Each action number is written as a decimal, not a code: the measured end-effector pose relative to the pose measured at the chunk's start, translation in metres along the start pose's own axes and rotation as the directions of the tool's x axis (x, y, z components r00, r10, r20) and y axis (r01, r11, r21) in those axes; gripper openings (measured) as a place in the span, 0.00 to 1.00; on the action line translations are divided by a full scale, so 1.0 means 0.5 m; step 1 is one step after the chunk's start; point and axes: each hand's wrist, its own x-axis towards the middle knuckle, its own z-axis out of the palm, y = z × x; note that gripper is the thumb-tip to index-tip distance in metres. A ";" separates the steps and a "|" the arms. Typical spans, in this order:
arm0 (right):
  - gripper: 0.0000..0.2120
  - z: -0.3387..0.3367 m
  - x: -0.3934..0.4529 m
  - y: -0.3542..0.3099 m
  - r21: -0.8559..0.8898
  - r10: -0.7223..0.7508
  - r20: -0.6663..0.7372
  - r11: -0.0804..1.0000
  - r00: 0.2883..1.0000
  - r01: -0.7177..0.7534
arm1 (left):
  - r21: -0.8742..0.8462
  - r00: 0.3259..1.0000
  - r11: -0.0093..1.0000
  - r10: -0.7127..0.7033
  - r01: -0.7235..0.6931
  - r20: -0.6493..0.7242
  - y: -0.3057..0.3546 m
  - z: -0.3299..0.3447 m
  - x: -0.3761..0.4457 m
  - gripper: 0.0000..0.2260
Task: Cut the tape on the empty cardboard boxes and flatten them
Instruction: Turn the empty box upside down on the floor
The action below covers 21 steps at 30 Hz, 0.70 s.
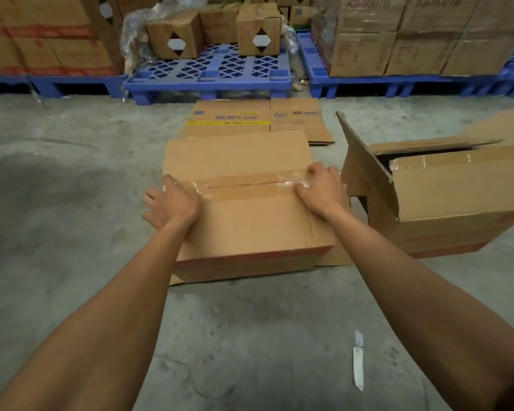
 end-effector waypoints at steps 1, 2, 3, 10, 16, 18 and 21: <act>0.26 0.015 -0.007 0.015 -0.019 -0.001 0.021 1.000 1.000 0.001 | 0.015 1.000 1.000 -0.009 0.009 0.030 -0.011 0.025 -0.008 0.18; 0.26 0.030 -0.015 0.031 -0.032 0.003 0.041 0.999 0.999 -0.002 | 0.033 0.998 0.999 -0.014 0.013 0.057 -0.022 0.048 -0.015 0.18; 0.26 0.042 -0.021 0.047 -0.035 0.007 0.046 0.999 0.999 -0.005 | 0.057 0.997 0.998 -0.008 0.003 0.072 -0.031 0.064 -0.015 0.19; 0.26 0.064 0.020 0.083 0.002 0.017 0.035 1.000 0.999 -0.017 | 0.148 0.980 0.989 -0.009 -0.021 0.198 -0.010 0.083 0.076 0.20; 0.19 0.042 0.084 0.135 0.042 0.132 0.109 0.990 0.985 -0.137 | 0.270 0.937 0.962 -0.138 0.049 0.320 0.038 0.126 0.105 0.33; 0.15 0.072 0.068 0.151 0.177 0.117 0.112 0.975 0.987 -0.136 | 0.323 0.961 0.943 -0.011 -0.082 0.275 0.060 0.169 0.047 0.31; 0.13 0.122 0.027 0.175 0.325 0.099 0.024 0.940 0.995 -0.102 | 0.268 0.864 0.837 0.392 -0.478 0.317 0.105 0.250 -0.043 0.27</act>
